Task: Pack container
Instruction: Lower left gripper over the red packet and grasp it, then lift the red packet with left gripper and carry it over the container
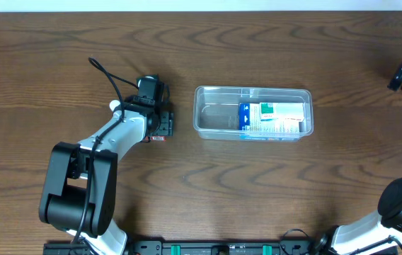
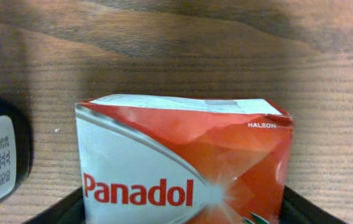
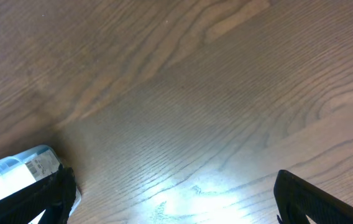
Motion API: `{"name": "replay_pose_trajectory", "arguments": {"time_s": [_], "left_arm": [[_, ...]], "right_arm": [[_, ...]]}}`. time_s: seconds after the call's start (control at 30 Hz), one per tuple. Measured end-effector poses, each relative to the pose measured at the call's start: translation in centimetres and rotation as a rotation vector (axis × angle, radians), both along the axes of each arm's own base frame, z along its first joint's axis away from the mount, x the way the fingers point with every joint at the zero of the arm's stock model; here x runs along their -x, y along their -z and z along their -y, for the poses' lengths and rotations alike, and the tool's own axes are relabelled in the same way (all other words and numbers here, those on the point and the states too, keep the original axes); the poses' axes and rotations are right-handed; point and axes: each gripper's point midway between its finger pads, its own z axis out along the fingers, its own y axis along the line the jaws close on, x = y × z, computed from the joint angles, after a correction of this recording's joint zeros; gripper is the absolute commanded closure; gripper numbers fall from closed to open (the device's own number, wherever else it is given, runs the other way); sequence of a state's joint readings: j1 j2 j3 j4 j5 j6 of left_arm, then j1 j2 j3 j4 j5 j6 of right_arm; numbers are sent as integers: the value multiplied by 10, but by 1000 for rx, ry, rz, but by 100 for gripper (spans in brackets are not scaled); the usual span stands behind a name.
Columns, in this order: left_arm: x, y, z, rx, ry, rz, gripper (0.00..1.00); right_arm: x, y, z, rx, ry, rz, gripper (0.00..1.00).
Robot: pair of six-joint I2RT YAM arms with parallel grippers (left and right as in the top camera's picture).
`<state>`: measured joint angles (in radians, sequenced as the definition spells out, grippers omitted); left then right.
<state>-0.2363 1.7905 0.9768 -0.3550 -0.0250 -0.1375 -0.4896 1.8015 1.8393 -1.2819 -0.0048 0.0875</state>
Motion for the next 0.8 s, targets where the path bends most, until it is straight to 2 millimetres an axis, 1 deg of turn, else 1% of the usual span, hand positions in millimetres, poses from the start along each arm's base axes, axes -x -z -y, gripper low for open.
{"name": "replay_pose_trajectory", "arguments": {"time_s": [0.13, 0.23, 0.33, 0.43, 0.5, 0.63, 0.73, 0.8], "left_arm": [[-1, -8, 0, 4, 3, 17, 34], [0, -18, 0, 6, 3, 30, 34], [5, -32, -1, 9, 2, 40, 34], [12, -54, -2, 14, -3, 42, 34], [11, -78, -2, 24, -14, 60, 34], [1, -141, 4, 56, -28, 133, 34], [-7, -188, 17, 90, -21, 205, 34], [-11, -212, 31, 120, -7, 254, 35]], "right_arm": [[0, 0, 0, 0, 0, 0, 1], [0, 0, 0, 0, 0, 0, 1], [0, 0, 0, 0, 0, 0, 1], [0, 0, 0, 0, 0, 0, 1], [0, 0, 0, 0, 0, 0, 1], [0, 0, 0, 0, 0, 0, 1], [0, 0, 0, 0, 0, 0, 1], [0, 0, 0, 0, 0, 0, 1]]}}
